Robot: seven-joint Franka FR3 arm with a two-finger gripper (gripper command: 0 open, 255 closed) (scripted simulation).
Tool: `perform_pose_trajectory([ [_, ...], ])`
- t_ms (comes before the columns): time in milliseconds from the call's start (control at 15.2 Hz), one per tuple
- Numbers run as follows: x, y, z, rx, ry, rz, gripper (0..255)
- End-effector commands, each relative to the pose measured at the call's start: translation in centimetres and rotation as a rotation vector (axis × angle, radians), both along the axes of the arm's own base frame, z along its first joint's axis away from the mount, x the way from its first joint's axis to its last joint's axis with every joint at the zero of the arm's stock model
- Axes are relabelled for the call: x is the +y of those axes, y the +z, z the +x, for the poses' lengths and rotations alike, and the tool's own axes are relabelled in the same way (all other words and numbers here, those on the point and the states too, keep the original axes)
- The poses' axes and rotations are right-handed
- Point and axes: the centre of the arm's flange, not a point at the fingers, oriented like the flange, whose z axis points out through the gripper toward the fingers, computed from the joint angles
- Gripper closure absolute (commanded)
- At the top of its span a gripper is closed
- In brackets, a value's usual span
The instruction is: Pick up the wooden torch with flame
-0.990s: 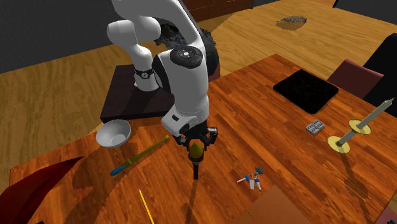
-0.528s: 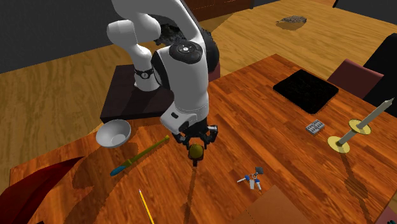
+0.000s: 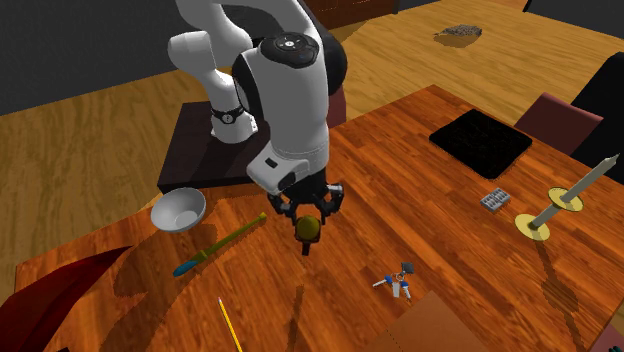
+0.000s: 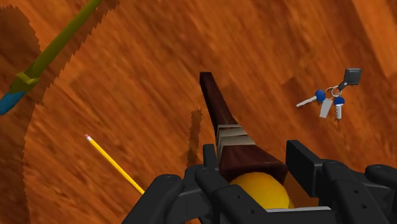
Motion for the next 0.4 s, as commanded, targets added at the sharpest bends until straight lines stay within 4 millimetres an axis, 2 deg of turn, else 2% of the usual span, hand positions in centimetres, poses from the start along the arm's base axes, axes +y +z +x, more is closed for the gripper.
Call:
perform_pose_trajectory([
  [0, 0.0, 1.1, 0.0, 0.0, 0.0, 0.0, 255],
  [198, 0.0, 2.7, 0.0, 0.0, 0.0, 0.0, 255],
  [330, 0.0, 2.8, 0.0, 0.0, 0.0, 0.0, 255],
])
